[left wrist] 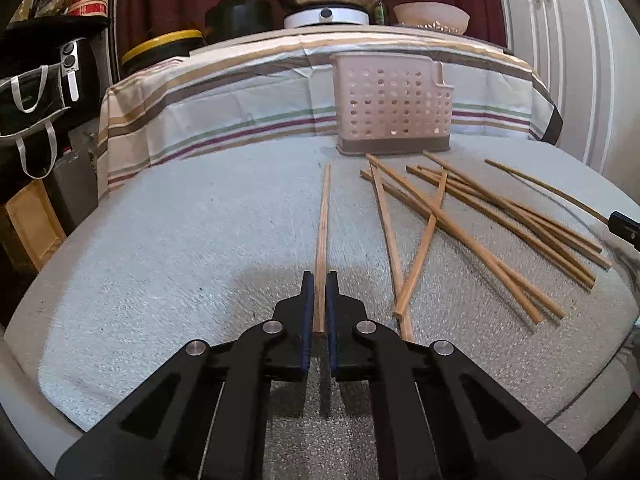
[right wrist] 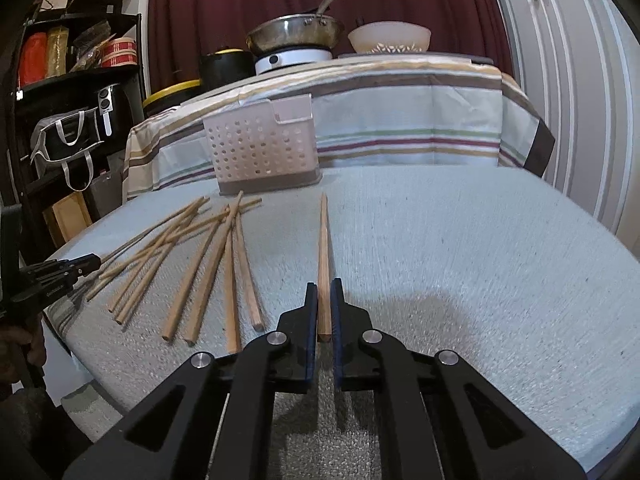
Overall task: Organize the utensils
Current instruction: 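Lift the chopstick with the left tool toward the pink caddy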
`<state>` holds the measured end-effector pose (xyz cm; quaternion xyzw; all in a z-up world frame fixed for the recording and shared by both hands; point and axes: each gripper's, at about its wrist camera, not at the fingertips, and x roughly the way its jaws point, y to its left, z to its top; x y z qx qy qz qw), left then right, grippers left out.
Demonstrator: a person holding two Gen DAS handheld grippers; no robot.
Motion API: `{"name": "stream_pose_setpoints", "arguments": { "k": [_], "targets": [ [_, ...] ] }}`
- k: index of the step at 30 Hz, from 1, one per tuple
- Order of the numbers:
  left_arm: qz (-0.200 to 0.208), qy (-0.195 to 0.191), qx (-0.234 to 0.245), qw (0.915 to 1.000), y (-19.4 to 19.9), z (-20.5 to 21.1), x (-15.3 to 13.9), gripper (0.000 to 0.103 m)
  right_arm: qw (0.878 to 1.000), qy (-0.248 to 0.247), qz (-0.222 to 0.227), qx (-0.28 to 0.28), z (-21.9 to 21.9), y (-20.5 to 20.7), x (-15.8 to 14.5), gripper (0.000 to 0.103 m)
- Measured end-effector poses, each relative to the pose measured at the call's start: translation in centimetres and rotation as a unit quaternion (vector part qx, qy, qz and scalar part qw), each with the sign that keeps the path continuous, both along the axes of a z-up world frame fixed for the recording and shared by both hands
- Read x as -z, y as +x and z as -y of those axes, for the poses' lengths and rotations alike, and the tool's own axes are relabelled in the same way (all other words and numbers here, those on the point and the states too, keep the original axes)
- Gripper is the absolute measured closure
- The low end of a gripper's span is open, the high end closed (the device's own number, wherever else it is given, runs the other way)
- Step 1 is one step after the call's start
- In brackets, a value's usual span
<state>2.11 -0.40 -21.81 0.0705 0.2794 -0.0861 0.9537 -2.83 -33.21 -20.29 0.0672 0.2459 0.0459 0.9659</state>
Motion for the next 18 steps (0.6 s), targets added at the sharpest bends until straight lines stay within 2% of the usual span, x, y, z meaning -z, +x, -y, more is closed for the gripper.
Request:
{"name": "stream_pose_setpoints", "arguments": {
  "k": [10, 18],
  "targets": [
    [0.042, -0.01, -0.01, 0.999, -0.8, -0.5, -3.4, 0.097, 0.999, -0.012, 0.039, 0.007, -0.3, -0.5, -3.5, 0.096],
    [0.079, -0.024, -0.022, 0.9963, -0.4, -1.1, -8.5, 0.097, 0.998, -0.014, 0.065, 0.012, -0.5, 0.5, -7.5, 0.096]
  ]
}}
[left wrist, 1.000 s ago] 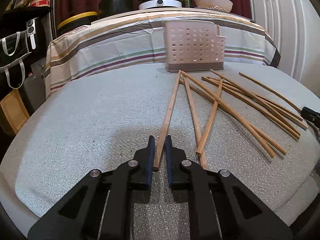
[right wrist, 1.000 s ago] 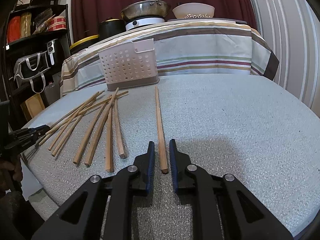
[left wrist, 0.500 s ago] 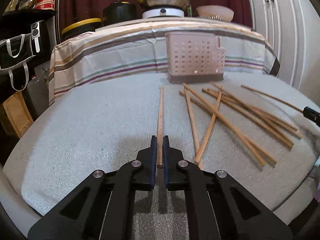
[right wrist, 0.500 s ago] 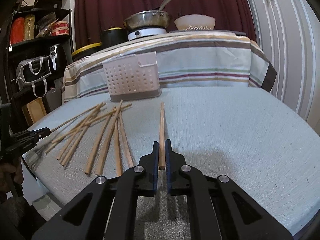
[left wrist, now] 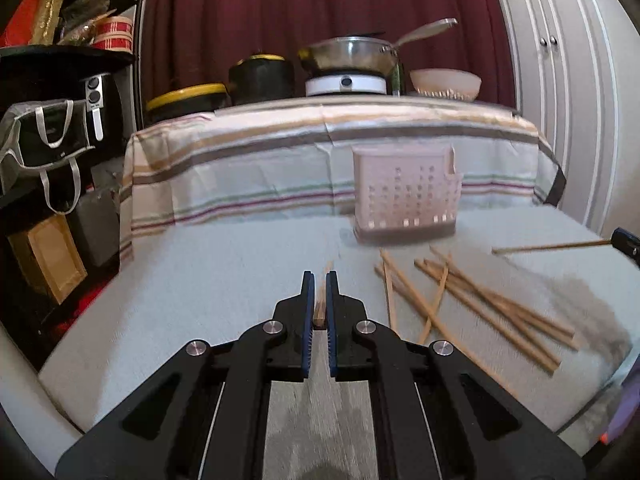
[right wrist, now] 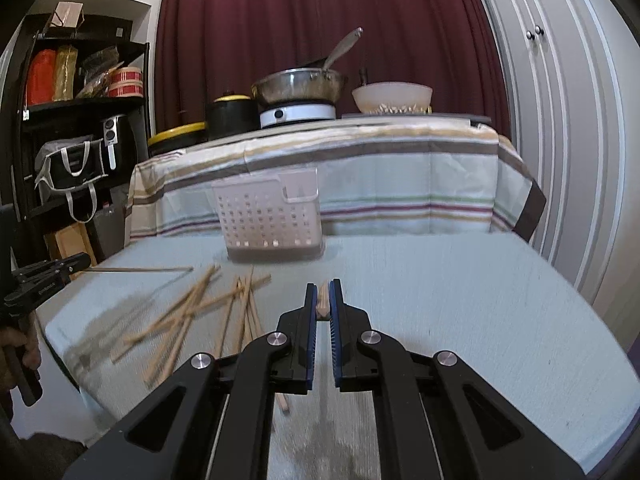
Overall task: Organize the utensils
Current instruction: 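Lift the chopstick with the left tool toward the pink caddy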
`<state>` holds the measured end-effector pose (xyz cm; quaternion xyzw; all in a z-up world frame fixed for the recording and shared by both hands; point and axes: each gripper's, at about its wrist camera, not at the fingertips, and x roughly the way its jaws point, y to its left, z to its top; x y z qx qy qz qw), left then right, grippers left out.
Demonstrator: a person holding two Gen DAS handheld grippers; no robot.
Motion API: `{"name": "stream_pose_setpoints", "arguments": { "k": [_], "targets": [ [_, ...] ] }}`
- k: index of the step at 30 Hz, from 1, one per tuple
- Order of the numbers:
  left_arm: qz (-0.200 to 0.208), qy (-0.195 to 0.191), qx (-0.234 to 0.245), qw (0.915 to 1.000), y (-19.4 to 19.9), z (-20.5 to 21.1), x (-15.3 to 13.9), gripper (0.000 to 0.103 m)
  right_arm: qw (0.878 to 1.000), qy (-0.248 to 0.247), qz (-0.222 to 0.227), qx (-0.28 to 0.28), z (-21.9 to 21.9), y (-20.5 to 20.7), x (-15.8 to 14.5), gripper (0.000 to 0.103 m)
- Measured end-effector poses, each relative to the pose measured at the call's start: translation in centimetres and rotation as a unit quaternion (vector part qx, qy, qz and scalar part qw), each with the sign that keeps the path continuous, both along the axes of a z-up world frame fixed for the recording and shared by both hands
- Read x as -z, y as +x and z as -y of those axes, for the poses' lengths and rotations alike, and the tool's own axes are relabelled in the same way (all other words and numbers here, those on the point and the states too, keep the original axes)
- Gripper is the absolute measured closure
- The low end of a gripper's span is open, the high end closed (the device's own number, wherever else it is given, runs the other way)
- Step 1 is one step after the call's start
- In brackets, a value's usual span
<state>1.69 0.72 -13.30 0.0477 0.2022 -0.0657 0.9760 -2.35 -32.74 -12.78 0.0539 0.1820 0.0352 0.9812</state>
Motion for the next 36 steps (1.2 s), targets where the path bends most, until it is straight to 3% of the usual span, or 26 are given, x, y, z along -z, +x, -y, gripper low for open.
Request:
{"name": "stream_pose_setpoints", "arguments": {
  "k": [7, 13, 16, 20, 23, 28, 36],
  "targets": [
    [-0.003, -0.013, 0.002, 0.9999, 2.6, -0.3, -3.2, 0.097, 1.0, 0.0, -0.002, 0.0, 0.0, 2.6, -2.3, 0.096],
    [-0.005, -0.013, -0.002, 0.9999, 4.0, -0.6, -3.1, 0.097, 1.0, -0.003, 0.006, -0.001, -0.1, 3.6, -3.2, 0.096],
    [-0.021, -0.015, -0.002, 0.9997, 3.8, -1.1, -1.9, 0.095, 1.0, -0.002, 0.003, -0.001, -0.2, 3.4, -2.9, 0.096],
    [-0.057, -0.024, -0.009, 0.998, 2.9, -1.5, 0.3, 0.074, 1.0, 0.001, -0.001, 0.001, -0.2, 2.6, -2.5, 0.096],
    [-0.072, -0.029, -0.008, 0.997, 2.0, -1.3, 1.5, 0.065, 1.0, 0.004, 0.0, 0.002, -0.2, 1.8, -2.2, 0.096],
    [-0.089, -0.018, -0.003, 0.9958, 0.8, -0.2, 3.4, 0.057, 1.0, 0.0, 0.003, 0.001, -0.6, 0.7, -1.5, 0.096],
    [-0.136, -0.01, 0.005, 0.9906, 0.0, 1.1, 6.5, 0.057, 1.0, 0.005, 0.0, -0.001, -0.4, -0.2, -0.6, 0.096]
  ]
}}
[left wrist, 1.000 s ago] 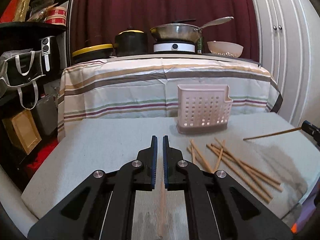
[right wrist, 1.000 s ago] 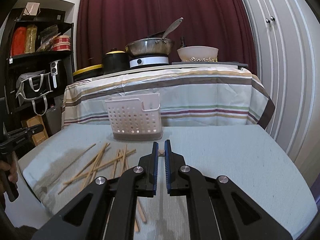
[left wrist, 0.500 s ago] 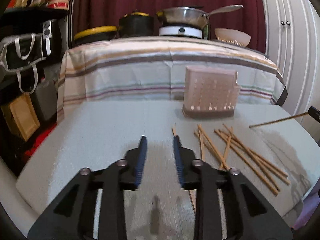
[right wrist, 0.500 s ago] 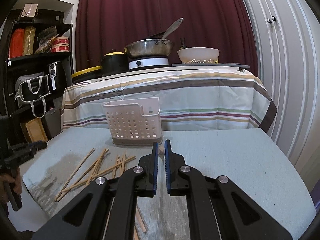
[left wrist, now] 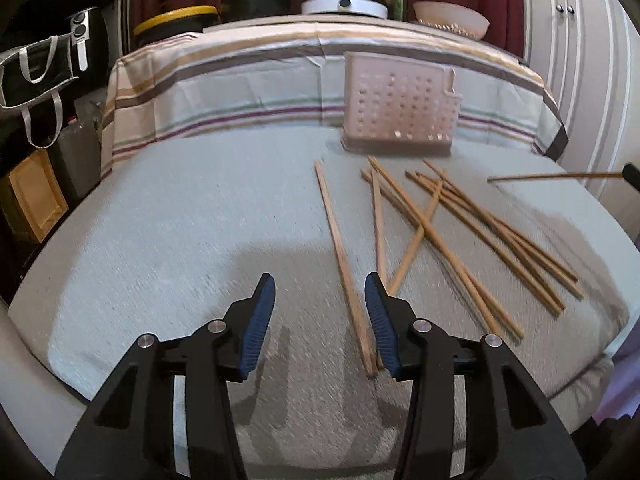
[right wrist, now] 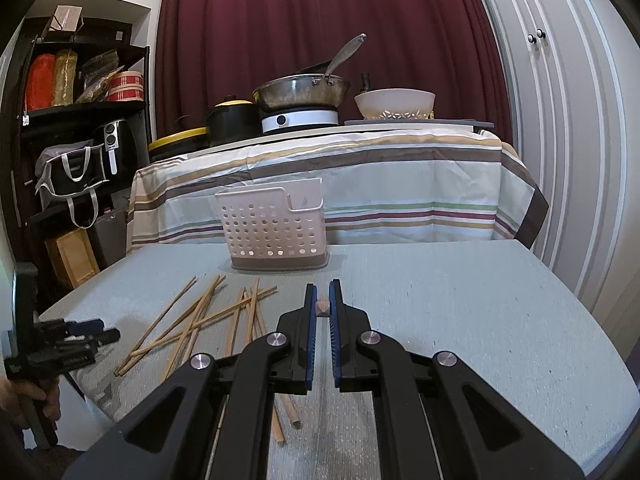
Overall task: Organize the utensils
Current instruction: 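Lift the chopstick with the left tool toward the pink caddy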
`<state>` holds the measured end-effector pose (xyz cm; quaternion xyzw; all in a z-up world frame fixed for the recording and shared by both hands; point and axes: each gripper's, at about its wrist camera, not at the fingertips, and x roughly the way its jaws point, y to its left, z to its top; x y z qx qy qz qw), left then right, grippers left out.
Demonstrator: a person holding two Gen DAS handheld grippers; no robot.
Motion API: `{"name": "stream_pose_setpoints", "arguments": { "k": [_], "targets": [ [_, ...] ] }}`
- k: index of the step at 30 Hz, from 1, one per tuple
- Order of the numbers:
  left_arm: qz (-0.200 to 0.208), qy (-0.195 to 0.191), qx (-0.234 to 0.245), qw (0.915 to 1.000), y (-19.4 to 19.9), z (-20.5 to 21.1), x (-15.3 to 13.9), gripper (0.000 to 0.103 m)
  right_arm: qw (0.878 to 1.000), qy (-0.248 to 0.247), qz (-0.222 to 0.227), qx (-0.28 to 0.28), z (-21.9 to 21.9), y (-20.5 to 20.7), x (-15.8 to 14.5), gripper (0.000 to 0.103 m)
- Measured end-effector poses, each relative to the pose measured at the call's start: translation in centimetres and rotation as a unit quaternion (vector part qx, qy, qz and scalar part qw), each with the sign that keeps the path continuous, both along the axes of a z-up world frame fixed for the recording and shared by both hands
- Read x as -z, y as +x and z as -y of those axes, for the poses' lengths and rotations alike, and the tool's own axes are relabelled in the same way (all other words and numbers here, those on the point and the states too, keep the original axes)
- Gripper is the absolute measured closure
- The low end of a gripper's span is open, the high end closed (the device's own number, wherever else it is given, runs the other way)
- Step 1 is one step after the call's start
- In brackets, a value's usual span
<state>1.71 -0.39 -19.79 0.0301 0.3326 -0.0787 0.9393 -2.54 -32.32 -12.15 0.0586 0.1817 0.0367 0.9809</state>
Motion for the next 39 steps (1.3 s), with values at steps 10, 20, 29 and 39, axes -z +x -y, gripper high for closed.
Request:
{"name": "stream_pose_setpoints", "arguments": {
  "k": [10, 20, 29, 39],
  "targets": [
    [-0.035, 0.013, 0.003, 0.9993, -0.2, 0.4, 2.2, 0.058, 1.0, 0.002, 0.004, 0.001, -0.1, -0.4, 0.1, 0.096],
    [-0.023, 0.008, -0.009, 0.9997, -0.8, 0.0, 2.4, 0.078, 1.0, 0.002, 0.004, 0.001, -0.1, -0.5, 0.2, 0.096],
    [-0.008, 0.018, 0.007, 0.9998, -1.3, 0.8, 2.5, 0.097, 1.0, 0.002, 0.004, 0.001, 0.0, -0.5, 0.2, 0.096],
    [0.028, 0.01, -0.005, 0.9995, -1.5, 0.0, 0.4, 0.097, 1.0, 0.001, 0.009, -0.002, -0.5, -0.9, 0.0, 0.096]
  ]
}}
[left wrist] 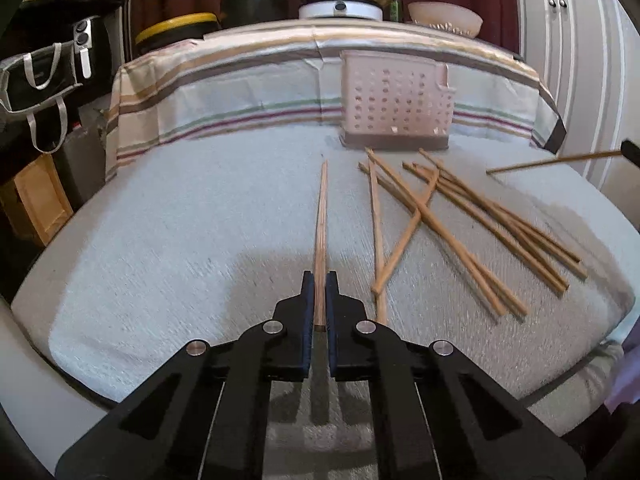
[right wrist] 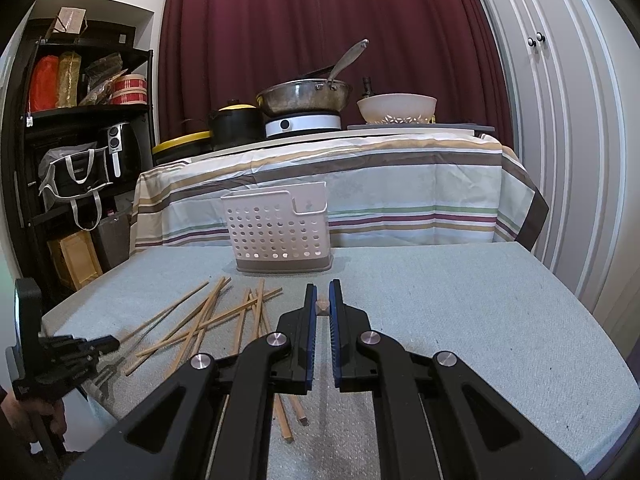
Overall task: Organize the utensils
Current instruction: 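Lift the chopstick with the left tool toward the pink caddy, then lower the chopstick into the pink caddy and open the left tool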
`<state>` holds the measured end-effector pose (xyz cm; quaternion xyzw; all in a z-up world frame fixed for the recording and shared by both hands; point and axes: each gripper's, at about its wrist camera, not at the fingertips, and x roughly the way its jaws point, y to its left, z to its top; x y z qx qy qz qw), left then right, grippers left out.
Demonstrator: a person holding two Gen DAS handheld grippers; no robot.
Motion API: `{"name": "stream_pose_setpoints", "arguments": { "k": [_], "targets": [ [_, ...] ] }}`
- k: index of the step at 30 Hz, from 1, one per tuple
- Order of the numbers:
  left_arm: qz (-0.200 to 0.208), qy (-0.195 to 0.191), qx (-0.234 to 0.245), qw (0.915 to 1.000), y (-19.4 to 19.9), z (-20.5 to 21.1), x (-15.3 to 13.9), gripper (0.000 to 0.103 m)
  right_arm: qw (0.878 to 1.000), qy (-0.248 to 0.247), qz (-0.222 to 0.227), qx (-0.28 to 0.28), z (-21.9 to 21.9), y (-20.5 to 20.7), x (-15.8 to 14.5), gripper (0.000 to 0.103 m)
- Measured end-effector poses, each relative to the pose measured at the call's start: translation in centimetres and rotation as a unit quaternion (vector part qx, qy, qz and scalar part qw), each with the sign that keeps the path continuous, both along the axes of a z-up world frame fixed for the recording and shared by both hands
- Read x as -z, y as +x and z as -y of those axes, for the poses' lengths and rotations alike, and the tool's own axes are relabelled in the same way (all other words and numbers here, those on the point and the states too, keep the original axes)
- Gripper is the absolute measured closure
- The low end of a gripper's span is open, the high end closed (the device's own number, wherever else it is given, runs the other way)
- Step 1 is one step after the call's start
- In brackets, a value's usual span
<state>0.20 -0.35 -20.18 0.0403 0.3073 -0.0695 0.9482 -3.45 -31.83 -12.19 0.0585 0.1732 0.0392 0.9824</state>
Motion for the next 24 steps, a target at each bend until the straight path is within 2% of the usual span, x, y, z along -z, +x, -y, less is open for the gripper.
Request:
{"name": "stream_pose_setpoints", "arguments": {
  "k": [11, 24],
  "targets": [
    [0.072, 0.001, -0.013, 0.9973, 0.8, -0.9, -5.9, 0.097, 1.0, 0.001, 0.007, 0.0, 0.1, 0.9, -1.6, 0.096],
    [0.102, -0.028, -0.007, 0.9944, 5.8, -1.7, -10.6, 0.097, 1.0, 0.004, 0.012, -0.005, -0.1, 4.5, -4.2, 0.096]
  ]
}}
